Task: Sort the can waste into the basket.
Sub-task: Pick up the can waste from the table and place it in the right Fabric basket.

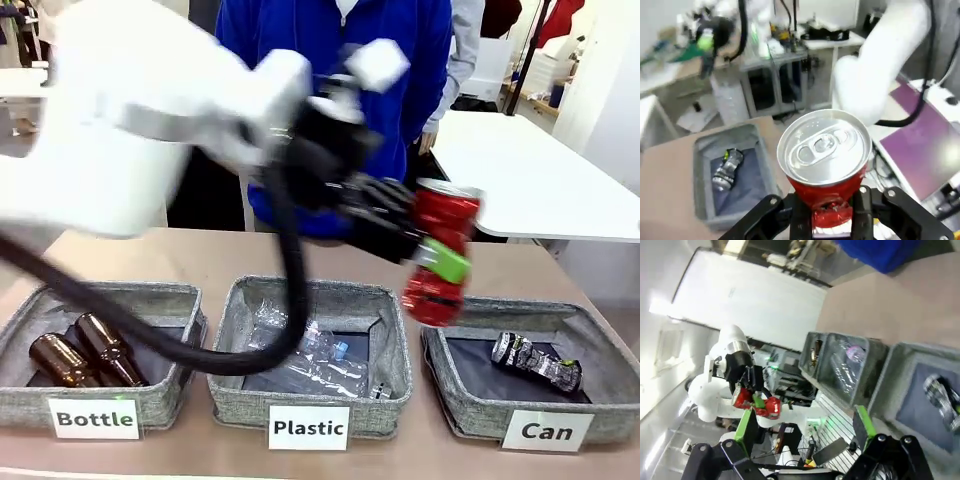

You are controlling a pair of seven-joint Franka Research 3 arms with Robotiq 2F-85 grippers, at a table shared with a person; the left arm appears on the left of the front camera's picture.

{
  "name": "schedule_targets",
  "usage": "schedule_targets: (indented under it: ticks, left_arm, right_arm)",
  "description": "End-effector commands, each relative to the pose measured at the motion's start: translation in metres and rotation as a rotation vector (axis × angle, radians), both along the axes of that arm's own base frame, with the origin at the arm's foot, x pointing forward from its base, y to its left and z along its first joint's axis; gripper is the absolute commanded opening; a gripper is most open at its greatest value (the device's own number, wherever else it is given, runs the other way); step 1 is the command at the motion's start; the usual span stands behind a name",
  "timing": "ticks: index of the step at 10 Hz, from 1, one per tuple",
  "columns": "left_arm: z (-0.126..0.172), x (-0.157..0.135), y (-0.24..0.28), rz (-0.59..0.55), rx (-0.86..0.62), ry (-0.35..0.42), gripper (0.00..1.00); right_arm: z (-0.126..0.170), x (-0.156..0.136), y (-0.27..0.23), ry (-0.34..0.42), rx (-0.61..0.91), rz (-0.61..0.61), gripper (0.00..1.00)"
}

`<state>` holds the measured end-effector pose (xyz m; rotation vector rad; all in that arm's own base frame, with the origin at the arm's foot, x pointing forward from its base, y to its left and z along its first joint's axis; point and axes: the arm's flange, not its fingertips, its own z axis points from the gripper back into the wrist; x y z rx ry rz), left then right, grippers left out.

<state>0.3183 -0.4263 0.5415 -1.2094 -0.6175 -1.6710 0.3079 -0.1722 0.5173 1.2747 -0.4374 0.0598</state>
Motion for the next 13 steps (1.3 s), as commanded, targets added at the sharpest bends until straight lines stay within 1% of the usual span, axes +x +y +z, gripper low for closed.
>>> schedule_targets:
  ticks: [1,2,3,4,5,6,7,8,9,10,11,12,13]
  left_arm:
    - [-0.022,0.077,-0.067,-0.022,0.109,-0.008,0.29]
    - [-0.031,0.090,-0.113,-0.010,0.152,-0.064,0.29]
    - [-0.039,0.107,-0.147,0.004,0.166,-0.089,0.29]
    - [-0.053,0.117,-0.179,0.010,0.183,-0.111,0.29]
    - [-0.068,0.120,-0.205,0.007,0.211,-0.102,0.29]
    - [-0.086,0.118,-0.230,0.014,0.268,-0.152,0.29]
    - [-0.093,0.121,-0.246,0.038,0.303,-0.198,0.29]
    - [-0.095,0.128,-0.255,0.081,0.338,-0.236,0.29]
    - [-0.095,0.133,-0.256,0.080,0.448,-0.211,0.29]
    - [-0.093,0.132,-0.256,0.030,0.509,-0.153,0.29]
    - [-0.089,0.134,-0.254,-0.026,0.581,-0.124,0.29]
    - [-0.083,0.129,-0.253,-0.176,0.596,-0.071,0.29]
    - [-0.078,0.129,-0.255,-0.205,0.585,-0.082,0.29]
  right_arm:
    - [0.018,-0.046,-0.053,0.055,-0.009,-0.094,1.00]
    - [0.016,-0.074,-0.078,0.055,-0.012,-0.148,1.00]
    - [0.011,-0.096,-0.094,0.055,-0.008,-0.231,1.00]
    - [0.000,-0.114,-0.111,0.060,-0.019,-0.260,1.00]
    - [-0.013,-0.128,-0.128,0.066,0.017,-0.316,1.00]
    - [-0.024,-0.142,-0.145,0.044,0.077,-0.375,1.00]
    - [-0.031,-0.154,-0.152,-0.004,0.109,-0.380,1.00]
    - [-0.015,-0.141,-0.134,0.071,0.029,-0.343,1.00]
    - [-0.015,-0.141,-0.134,0.071,0.029,-0.343,1.00]
    - [-0.015,-0.141,-0.134,0.071,0.029,-0.343,1.00]
    - [-0.015,-0.141,-0.134,0.071,0.029,-0.343,1.00]
    - [-0.015,-0.141,-0.134,0.071,0.029,-0.343,1.00]
    - [-0.015,-0.141,-0.134,0.071,0.029,-0.343,1.00]
